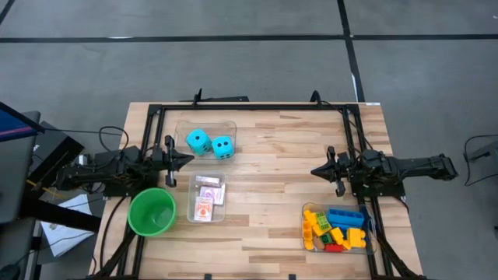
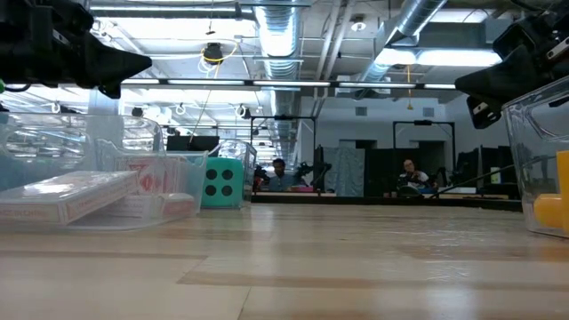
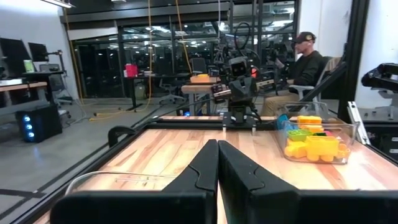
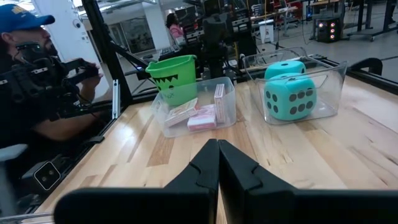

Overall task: Pick & Place Toys
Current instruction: Return to Home Position

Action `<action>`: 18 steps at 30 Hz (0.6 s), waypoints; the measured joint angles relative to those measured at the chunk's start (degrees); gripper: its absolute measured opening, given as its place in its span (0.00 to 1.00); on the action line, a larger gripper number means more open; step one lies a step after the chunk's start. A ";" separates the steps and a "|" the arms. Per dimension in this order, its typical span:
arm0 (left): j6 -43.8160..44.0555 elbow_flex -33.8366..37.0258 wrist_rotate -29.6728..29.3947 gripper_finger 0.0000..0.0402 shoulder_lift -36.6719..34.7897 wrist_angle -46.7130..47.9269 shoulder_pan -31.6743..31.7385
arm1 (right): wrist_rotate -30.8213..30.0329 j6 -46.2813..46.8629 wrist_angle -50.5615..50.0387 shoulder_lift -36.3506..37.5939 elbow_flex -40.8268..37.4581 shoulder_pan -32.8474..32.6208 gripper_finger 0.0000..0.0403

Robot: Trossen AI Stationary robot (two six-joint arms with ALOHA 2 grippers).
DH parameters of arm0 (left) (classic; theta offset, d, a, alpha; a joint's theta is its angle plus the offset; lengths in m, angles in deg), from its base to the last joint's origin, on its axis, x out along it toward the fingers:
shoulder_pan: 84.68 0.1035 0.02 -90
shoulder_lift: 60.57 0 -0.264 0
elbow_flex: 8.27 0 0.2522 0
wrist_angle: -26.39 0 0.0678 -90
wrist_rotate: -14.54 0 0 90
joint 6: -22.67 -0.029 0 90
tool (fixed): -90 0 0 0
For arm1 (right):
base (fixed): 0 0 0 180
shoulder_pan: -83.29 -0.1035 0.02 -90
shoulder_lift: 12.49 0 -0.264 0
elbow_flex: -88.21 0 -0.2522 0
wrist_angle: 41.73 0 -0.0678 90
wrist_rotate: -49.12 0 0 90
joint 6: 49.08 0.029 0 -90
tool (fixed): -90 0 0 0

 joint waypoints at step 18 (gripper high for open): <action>0.00 0.00 -0.22 0.01 -0.01 -0.04 4.41 | 0.00 0.00 0.02 0.00 0.00 0.00 0.00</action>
